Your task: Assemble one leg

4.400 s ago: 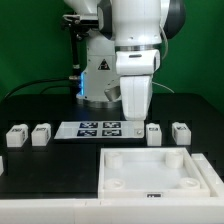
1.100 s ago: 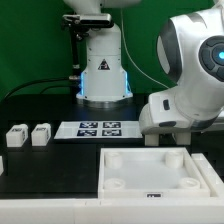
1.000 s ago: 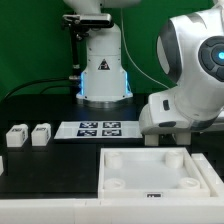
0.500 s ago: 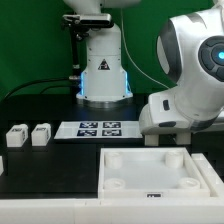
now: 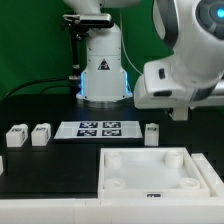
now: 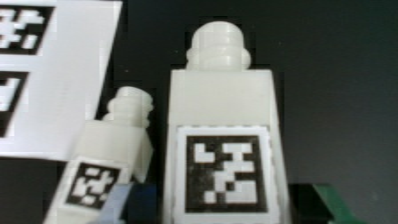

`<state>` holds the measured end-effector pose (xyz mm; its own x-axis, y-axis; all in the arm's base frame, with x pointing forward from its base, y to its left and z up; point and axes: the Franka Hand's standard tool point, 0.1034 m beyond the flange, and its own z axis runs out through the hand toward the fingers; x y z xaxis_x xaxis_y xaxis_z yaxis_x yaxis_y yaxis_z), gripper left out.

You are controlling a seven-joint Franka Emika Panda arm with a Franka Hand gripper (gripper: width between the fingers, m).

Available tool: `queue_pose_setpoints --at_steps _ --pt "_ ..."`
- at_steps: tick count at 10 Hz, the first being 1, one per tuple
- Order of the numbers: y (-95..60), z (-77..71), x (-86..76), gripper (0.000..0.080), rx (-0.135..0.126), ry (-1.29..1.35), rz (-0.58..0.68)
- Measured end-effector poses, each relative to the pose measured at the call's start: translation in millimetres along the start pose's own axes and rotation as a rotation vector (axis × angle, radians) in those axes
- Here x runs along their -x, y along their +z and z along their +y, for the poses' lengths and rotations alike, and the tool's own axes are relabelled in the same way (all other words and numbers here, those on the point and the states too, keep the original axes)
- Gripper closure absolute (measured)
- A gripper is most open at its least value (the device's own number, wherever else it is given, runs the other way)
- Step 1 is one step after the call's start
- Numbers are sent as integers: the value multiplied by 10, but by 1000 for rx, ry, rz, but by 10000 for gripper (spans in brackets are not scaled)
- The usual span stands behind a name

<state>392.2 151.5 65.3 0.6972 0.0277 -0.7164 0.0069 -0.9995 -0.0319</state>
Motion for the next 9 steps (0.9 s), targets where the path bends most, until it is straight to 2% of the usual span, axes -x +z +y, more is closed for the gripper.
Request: queue_pose_setpoints --at_steps 1,3,4,7,8,9 --pt "-136 -7 80 508 3 -1 44" --pt "-108 -4 74 508 3 -2 54" --pt "-155 -23 -4 508 -5 -3 150" --pt "-202 -44 -59 508 -21 -13 434" --pt "-219 -31 -58 508 -21 -31 530" --pt "-328 79 -38 508 -5 -77 583"
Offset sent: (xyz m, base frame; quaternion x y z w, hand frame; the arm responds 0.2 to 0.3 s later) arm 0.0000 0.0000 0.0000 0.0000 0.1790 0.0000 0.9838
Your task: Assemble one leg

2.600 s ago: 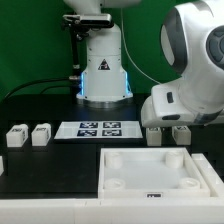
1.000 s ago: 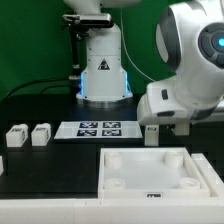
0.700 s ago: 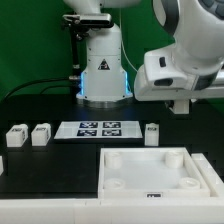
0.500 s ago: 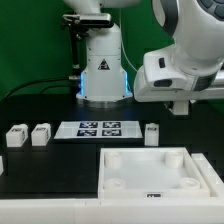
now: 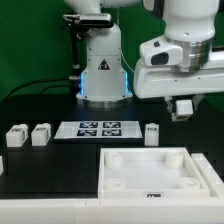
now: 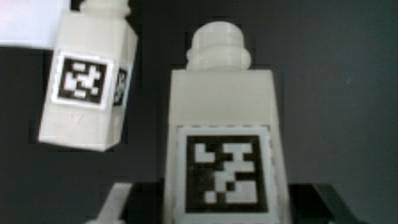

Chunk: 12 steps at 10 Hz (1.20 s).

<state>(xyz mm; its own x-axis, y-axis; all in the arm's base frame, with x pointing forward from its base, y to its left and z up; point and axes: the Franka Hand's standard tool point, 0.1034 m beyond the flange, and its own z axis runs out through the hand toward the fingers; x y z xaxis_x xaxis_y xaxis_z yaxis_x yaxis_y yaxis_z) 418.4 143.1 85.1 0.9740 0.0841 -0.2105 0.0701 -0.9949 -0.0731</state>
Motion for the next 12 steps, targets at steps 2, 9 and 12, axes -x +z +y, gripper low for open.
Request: queue_pose_setpoints --at_steps 2,9,12 --pt "-294 125 -215 508 26 -44 153" --pt "-437 191 -675 508 19 -152 332" --pt "-736 218 -1238 508 19 -219 394"
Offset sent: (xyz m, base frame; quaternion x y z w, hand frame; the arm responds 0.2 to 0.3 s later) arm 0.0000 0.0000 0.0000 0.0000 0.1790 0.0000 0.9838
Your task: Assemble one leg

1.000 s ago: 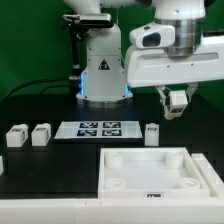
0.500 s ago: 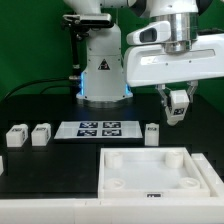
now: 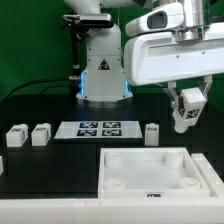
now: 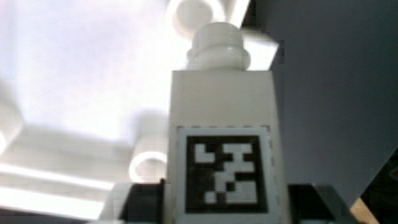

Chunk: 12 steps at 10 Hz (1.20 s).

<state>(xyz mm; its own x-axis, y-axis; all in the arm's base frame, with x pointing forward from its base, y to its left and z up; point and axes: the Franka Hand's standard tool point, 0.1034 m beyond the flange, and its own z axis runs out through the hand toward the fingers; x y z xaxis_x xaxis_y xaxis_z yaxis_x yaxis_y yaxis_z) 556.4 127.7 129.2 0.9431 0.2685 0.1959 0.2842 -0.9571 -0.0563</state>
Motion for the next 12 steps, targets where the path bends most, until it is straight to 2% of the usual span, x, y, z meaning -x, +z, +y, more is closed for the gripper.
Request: queue_pose_setpoints --at_steps 1,3,7,8,9,10,12 --pt "3 9 -192 508 -4 -4 15" --pt "-74 -68 -366 508 -12 -11 10" --pt "-38 -31 -359 508 -3 -8 61" --pt "-56 25 -436 508 11 -7 165" --pt "23 148 -358 508 36 0 268" --pt "117 260 -319 508 48 -9 288" --pt "175 335 -414 508 49 4 303"
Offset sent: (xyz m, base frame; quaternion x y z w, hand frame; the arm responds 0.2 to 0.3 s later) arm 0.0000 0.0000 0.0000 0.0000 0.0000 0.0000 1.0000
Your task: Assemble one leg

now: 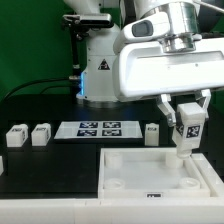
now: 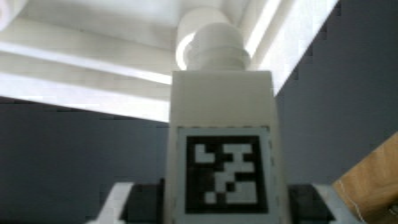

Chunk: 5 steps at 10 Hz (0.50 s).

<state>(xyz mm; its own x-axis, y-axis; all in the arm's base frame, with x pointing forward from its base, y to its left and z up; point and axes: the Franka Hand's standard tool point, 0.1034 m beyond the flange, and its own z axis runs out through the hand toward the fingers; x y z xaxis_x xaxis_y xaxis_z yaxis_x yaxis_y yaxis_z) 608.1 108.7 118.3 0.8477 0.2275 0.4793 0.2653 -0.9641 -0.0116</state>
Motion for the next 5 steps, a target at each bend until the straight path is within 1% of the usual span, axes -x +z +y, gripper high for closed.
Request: queue_pose_setpoints --at_steps 3,5 --pt "93 36 -105 508 0 7 11" --pt "192 -6 -100 508 -6 8 12"
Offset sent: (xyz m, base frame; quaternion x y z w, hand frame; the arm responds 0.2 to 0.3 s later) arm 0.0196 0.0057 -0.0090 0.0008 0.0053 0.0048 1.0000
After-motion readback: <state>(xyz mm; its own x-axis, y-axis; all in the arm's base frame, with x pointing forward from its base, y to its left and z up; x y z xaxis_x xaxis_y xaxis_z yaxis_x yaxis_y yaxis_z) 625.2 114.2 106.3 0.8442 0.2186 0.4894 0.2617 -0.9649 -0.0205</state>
